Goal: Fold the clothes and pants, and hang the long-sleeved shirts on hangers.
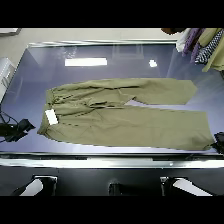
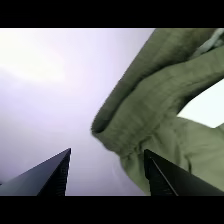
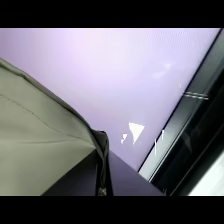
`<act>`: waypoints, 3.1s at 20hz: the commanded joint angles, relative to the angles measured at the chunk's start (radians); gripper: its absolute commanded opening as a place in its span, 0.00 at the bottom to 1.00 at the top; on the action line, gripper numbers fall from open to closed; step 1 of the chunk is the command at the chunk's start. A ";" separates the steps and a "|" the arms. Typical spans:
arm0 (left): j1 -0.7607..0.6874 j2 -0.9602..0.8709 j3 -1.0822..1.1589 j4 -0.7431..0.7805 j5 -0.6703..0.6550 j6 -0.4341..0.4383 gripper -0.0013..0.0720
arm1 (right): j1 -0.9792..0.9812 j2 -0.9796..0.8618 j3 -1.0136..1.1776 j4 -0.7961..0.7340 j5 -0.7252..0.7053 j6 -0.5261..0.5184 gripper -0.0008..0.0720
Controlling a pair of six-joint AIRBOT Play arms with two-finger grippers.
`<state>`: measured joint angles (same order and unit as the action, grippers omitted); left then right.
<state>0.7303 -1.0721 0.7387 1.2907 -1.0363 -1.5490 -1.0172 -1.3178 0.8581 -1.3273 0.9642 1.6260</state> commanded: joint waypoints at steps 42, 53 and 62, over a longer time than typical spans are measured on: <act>-0.132 0.382 0.308 0.332 -0.692 -0.139 0.06 | 0.000 0.470 0.367 0.021 0.394 0.239 0.05; -0.130 0.184 0.316 0.069 -0.563 -0.137 0.05 | 0.469 -0.006 0.721 0.134 0.132 0.357 0.05; 0.181 0.058 0.316 -0.406 -0.413 -0.134 0.05 | 0.538 -0.354 1.059 0.089 0.111 0.559 0.05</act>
<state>0.8120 -0.9718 1.0538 1.0851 -1.5112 -1.6863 -0.4923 -1.5902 1.8515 -1.2388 1.1027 2.1204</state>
